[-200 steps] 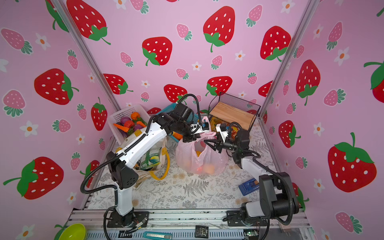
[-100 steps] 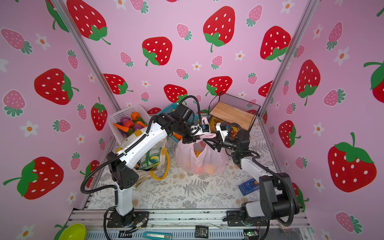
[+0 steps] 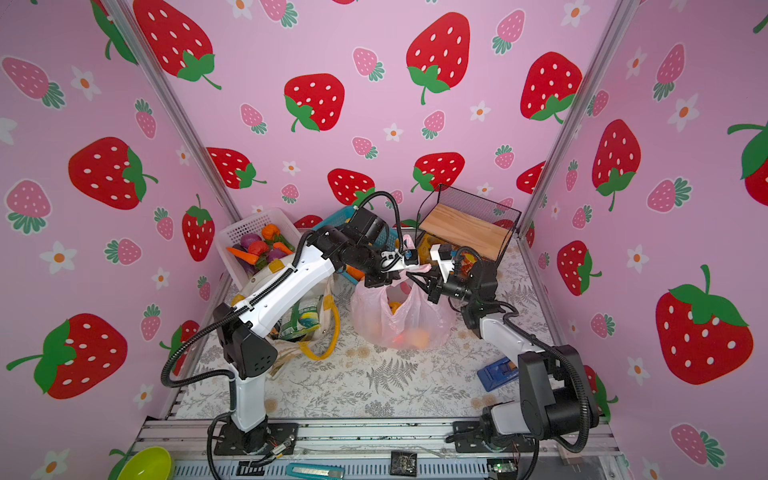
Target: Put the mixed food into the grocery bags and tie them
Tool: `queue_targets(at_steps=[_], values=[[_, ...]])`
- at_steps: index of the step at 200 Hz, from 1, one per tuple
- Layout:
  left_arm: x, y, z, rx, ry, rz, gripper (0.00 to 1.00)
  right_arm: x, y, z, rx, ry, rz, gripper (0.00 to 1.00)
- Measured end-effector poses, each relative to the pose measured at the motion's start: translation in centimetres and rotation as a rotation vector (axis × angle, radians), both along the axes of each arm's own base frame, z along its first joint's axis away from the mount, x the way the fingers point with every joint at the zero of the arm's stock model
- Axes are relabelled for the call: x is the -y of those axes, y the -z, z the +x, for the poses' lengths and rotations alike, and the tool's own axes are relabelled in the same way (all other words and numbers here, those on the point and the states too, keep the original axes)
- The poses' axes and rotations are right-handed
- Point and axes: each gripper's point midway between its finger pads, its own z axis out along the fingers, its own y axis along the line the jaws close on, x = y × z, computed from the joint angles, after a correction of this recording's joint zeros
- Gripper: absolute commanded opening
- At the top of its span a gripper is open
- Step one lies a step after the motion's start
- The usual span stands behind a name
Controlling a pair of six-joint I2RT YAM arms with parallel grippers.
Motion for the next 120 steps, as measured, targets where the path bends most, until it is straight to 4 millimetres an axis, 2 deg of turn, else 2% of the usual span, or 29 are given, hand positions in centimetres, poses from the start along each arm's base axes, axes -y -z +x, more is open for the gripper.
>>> queue_targets(at_steps=[9,33,58,68,94,120], values=[[0.0,0.0,0.0,-0.001,0.000,-0.001,0.01,0.0,0.0,0.0,0.002,0.004,0.001,0.00],[-0.1,-0.2,0.0,-0.028,-0.013,-0.023,0.42,0.1,0.5,-0.1,0.004,0.007,-0.005,0.00],[-0.5,-1.8,0.4,-0.087,-0.049,-0.128,0.73,0.1,1.2,-0.5,0.011,-0.002,-0.017,0.00],[-0.8,-3.0,0.6,-0.125,-0.076,-0.197,0.76,0.1,1.3,-0.8,0.019,-0.011,-0.021,0.00],[-1.5,-6.6,1.8,-0.189,-0.122,-0.359,0.77,0.0,1.4,-1.5,0.041,-0.031,-0.028,0.00],[0.0,-9.3,2.2,-0.249,-0.099,-0.464,0.74,-0.3,1.5,-1.8,0.050,-0.044,-0.030,0.00]])
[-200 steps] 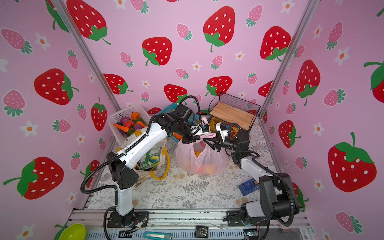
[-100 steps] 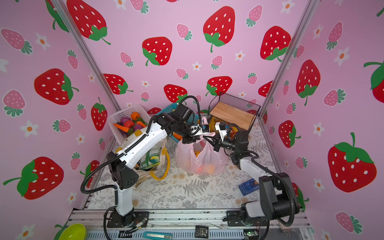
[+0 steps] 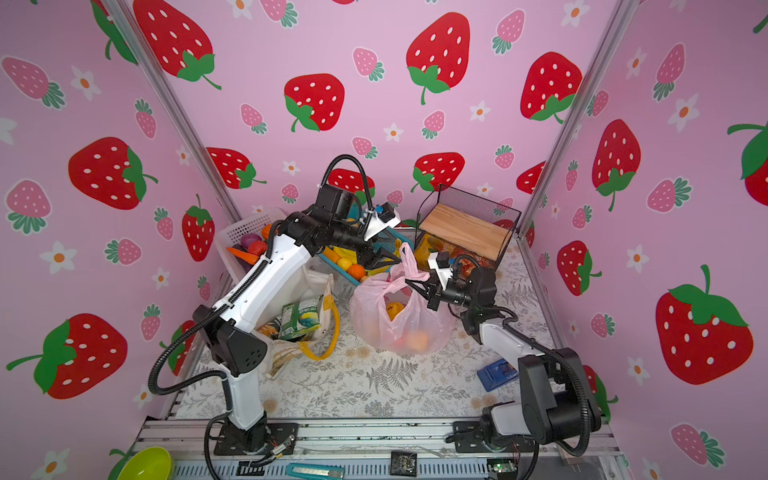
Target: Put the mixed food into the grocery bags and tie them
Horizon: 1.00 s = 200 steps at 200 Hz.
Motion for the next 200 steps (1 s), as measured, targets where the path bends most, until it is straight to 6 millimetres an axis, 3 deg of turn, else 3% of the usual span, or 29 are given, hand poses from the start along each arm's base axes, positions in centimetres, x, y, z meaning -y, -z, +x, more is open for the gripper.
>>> queue_targets(at_steps=[13,25,38,51,84,123,143,200], values=[[1.0,-0.5,0.0,-0.026,0.016,-0.034,0.68,-0.1,0.0,-0.1,0.004,-0.003,-0.001,0.00],[1.7,-0.4,0.2,-0.061,0.023,-0.050,0.55,-0.1,0.0,-0.1,0.006,-0.003,-0.002,0.00],[2.2,0.1,0.4,-0.095,0.026,-0.055,0.32,-0.1,0.1,0.0,0.006,-0.001,-0.004,0.00],[2.6,0.8,0.3,-0.125,0.035,-0.053,0.00,-0.1,0.2,0.1,-0.001,0.008,-0.006,0.00],[2.3,1.2,-0.1,-0.131,0.034,-0.047,0.00,0.5,0.4,1.4,-0.064,0.102,-0.011,0.06],[-0.6,4.2,-3.3,-0.076,-0.046,-0.028,0.00,0.6,-0.2,2.2,-0.168,0.188,0.029,0.08],[-0.6,5.7,-4.5,-0.045,-0.071,-0.038,0.00,0.2,-0.4,2.1,-0.195,0.197,0.044,0.09],[-0.3,9.3,-2.7,-0.041,-0.192,-0.047,0.00,0.5,0.1,2.7,-0.239,0.240,0.047,0.17]])
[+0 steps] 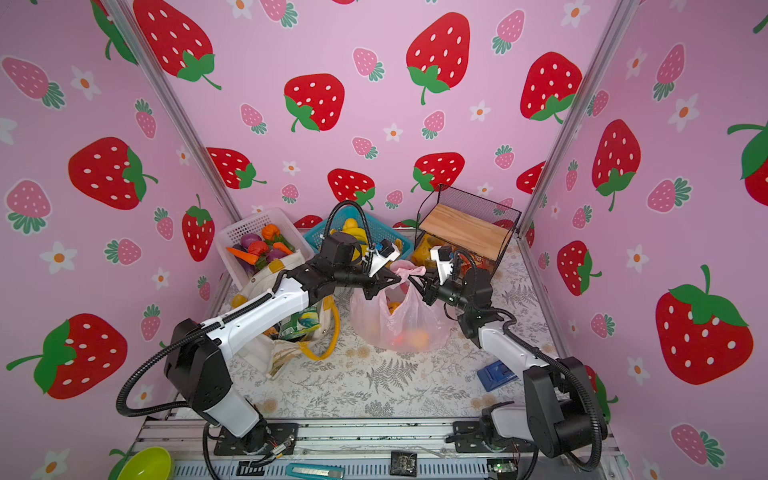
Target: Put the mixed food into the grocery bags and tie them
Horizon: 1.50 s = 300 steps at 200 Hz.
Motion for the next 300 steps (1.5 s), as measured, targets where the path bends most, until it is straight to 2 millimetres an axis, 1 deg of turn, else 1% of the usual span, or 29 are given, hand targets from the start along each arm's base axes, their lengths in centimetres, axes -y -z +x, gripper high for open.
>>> queue_targets(at_steps=[23,34,52,76,97,140,162,211,232,248,266,276,286,294,296,300], values=[[0.0,0.5,0.4,-0.012,-0.031,-0.012,0.00,0.0,0.2,0.1,-0.003,0.003,-0.004,0.20],[0.1,0.4,0.4,-0.013,-0.037,-0.021,0.00,0.0,0.2,0.1,-0.004,0.003,-0.005,0.22],[0.3,0.2,0.5,-0.012,-0.045,-0.036,0.00,0.2,0.3,0.2,-0.003,0.008,-0.008,0.27],[0.4,0.7,0.5,-0.021,-0.055,-0.036,0.00,0.5,0.6,0.4,-0.001,0.013,-0.016,0.31],[0.5,1.0,0.3,-0.028,-0.056,-0.035,0.00,0.5,0.8,0.2,-0.006,0.005,-0.021,0.36],[0.8,0.9,0.3,-0.019,-0.066,-0.033,0.00,0.6,0.8,-0.6,-0.005,-0.016,-0.017,0.48],[0.9,0.9,0.2,-0.016,-0.067,-0.030,0.00,0.6,0.7,-0.8,-0.006,-0.025,-0.007,0.51],[1.5,1.0,-0.4,-0.022,-0.064,-0.029,0.00,0.7,0.6,-0.8,-0.020,-0.017,0.009,0.51],[1.9,1.0,-0.7,-0.020,-0.056,-0.027,0.00,0.7,0.5,-0.6,-0.026,-0.004,0.015,0.48],[2.0,1.0,-0.9,-0.020,-0.051,-0.027,0.00,0.4,0.6,-0.5,-0.030,-0.004,0.020,0.43],[2.1,1.2,-1.1,-0.021,-0.050,-0.023,0.00,0.2,1.0,-0.5,-0.038,-0.005,0.017,0.27],[2.1,1.5,-1.2,-0.024,-0.052,-0.018,0.01,0.0,1.2,-0.4,-0.052,-0.008,0.020,0.21],[2.1,1.9,-1.3,-0.030,-0.052,-0.011,0.04,0.0,1.2,-0.4,-0.047,-0.009,0.016,0.18],[2.1,2.2,-1.4,-0.033,-0.053,-0.005,0.05,0.0,1.3,-0.4,-0.047,-0.009,0.016,0.18],[2.1,2.3,-1.4,-0.034,-0.054,-0.005,0.08,0.0,1.3,-0.4,-0.048,-0.009,0.016,0.17],[2.1,2.4,-1.5,-0.036,-0.053,-0.003,0.11,-0.1,1.3,-0.4,-0.046,-0.011,0.015,0.17]])
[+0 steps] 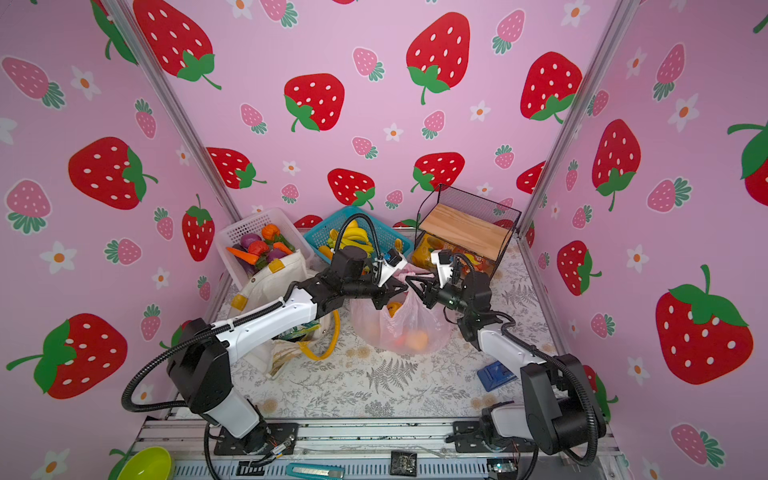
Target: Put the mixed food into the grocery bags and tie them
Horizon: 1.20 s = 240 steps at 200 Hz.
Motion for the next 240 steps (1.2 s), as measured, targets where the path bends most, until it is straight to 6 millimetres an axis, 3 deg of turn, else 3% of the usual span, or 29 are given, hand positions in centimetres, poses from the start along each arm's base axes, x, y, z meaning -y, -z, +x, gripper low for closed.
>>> queue_targets(at_steps=[46,72,137,166,199,240], values=[[-0.6,3.1,-1.0,-0.056,-0.001,0.049,0.32,-0.4,-0.7,0.1,0.056,-0.019,-0.013,0.04],[-1.0,2.8,-1.5,-0.066,-0.005,0.061,0.43,-0.6,-0.6,-0.1,0.113,-0.040,-0.053,0.01],[-3.8,-4.5,-4.1,0.085,0.029,0.006,0.64,-0.7,-1.1,-1.4,0.232,-0.097,-0.112,0.00],[-4.3,-4.6,-2.6,0.162,0.014,0.068,0.68,-0.7,-2.0,-2.0,0.258,-0.112,-0.102,0.00],[-3.7,-2.0,0.4,0.169,0.009,0.165,0.69,-0.7,-2.4,-2.4,0.273,-0.128,-0.094,0.00],[-3.0,0.2,1.9,0.155,0.040,0.210,0.64,-0.8,-2.9,-2.7,0.275,-0.140,-0.073,0.00]])
